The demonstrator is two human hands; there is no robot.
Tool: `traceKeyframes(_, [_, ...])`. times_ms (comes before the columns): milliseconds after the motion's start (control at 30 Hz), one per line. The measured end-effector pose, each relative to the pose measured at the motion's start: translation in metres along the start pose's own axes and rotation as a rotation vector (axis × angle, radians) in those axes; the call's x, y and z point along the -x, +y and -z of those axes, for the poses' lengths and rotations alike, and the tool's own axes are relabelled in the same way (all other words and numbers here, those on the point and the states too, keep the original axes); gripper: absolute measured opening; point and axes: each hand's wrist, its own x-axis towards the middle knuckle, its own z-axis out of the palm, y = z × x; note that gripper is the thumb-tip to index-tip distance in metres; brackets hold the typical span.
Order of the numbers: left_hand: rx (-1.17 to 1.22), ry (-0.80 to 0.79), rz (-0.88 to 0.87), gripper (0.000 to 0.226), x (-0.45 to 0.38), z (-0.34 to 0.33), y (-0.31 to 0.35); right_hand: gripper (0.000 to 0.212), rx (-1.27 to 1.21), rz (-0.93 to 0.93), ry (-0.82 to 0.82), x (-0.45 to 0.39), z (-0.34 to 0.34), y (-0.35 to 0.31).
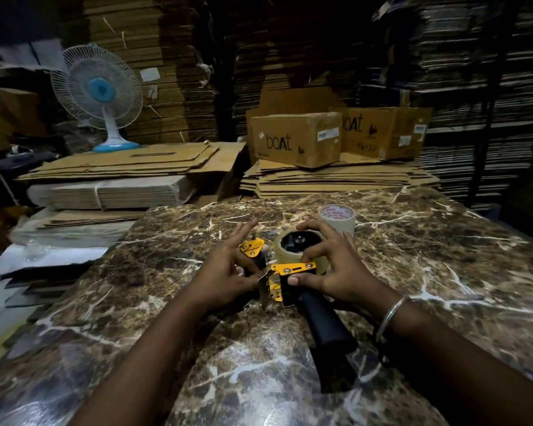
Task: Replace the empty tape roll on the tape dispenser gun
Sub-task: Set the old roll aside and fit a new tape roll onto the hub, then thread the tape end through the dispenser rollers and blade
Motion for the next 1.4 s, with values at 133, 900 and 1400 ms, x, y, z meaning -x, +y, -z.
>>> traceKeyframes(133, [0.018, 0.026, 0.015, 0.012, 0.009, 0.009, -0.008, 0.025, 0.022, -0.009, -0.011, 0.001, 0.005, 0.001])
traceKeyframes(900, [0.067, 0.056, 0.064, 0.020, 0.036, 0.018, -0.013, 0.030, 0.071, 0.231, -0.268, -0.027, -0.002, -0.063])
traceKeyframes(1400, [-0.049, 0.068, 0.052, 0.014, 0.037, 0.021, -0.014, 0.024, 0.359, 0.424, -0.548, -0.071, -0.018, -0.085])
